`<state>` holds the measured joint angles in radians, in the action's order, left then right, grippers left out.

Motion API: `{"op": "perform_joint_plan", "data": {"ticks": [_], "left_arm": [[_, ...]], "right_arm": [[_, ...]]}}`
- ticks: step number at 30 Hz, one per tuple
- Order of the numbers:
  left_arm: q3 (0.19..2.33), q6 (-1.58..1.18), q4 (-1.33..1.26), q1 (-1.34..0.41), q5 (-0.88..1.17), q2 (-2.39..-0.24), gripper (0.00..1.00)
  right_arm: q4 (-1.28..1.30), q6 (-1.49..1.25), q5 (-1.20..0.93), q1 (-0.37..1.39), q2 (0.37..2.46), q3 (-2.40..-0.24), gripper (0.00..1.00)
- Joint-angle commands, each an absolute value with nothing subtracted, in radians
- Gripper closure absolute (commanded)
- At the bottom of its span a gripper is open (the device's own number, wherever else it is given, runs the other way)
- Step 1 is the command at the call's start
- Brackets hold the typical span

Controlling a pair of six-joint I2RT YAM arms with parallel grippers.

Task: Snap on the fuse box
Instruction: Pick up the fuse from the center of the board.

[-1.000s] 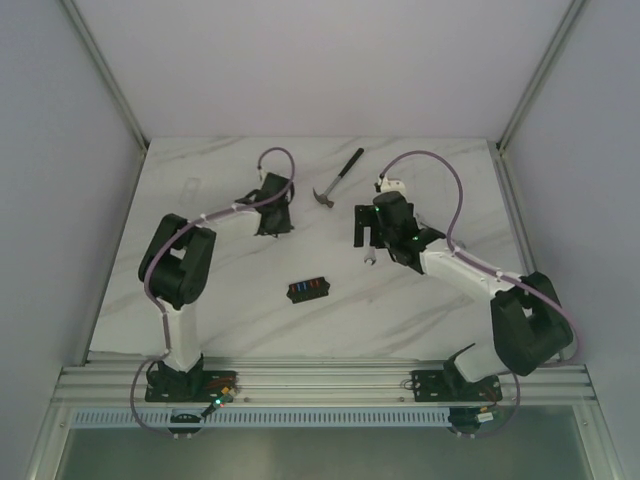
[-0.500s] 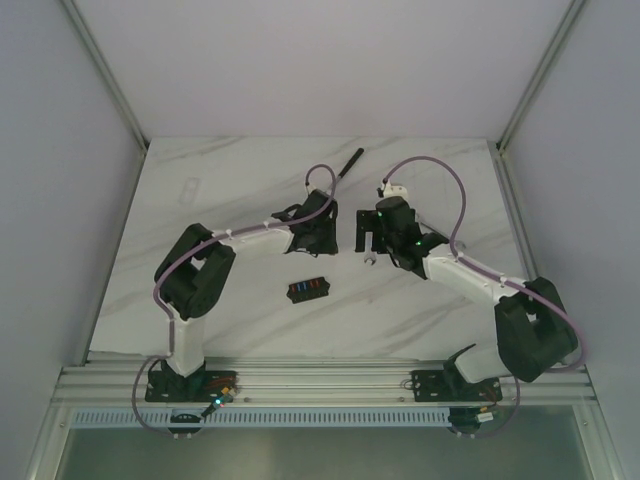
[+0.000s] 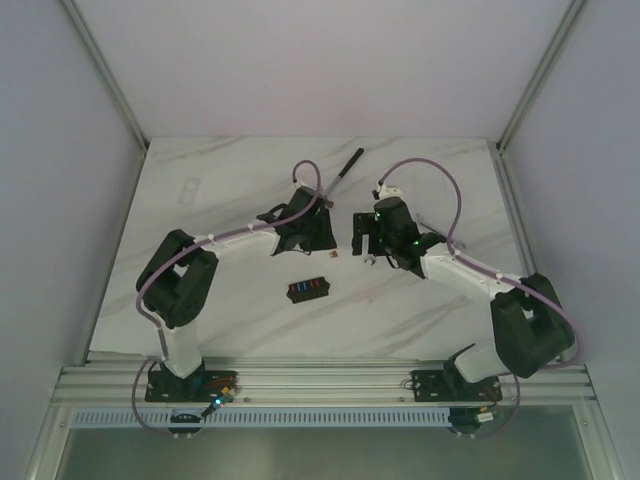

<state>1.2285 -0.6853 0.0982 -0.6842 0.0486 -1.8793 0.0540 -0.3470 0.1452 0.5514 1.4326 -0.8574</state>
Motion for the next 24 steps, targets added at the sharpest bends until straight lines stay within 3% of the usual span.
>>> {"op": "perform_joint_plan", "data": {"ticks": [1,16,24], "left_arm": [[1.159,-0.702,0.068,-0.643,0.029,-1.798,0.55],[0.835,-0.713,0.024,-0.502,-0.036,-1.529,0.08],[0.778,-0.712,0.024,-0.477,-0.058,-1.473,0.00]], "right_arm": [[0.036,-0.360,0.080,0.565,1.488,-0.889,0.08],[0.134,-0.305,0.259,0.714,1.795,-1.129,0.09],[0.207,-0.293,0.362,0.758,1.885,-1.206,0.08]]}}
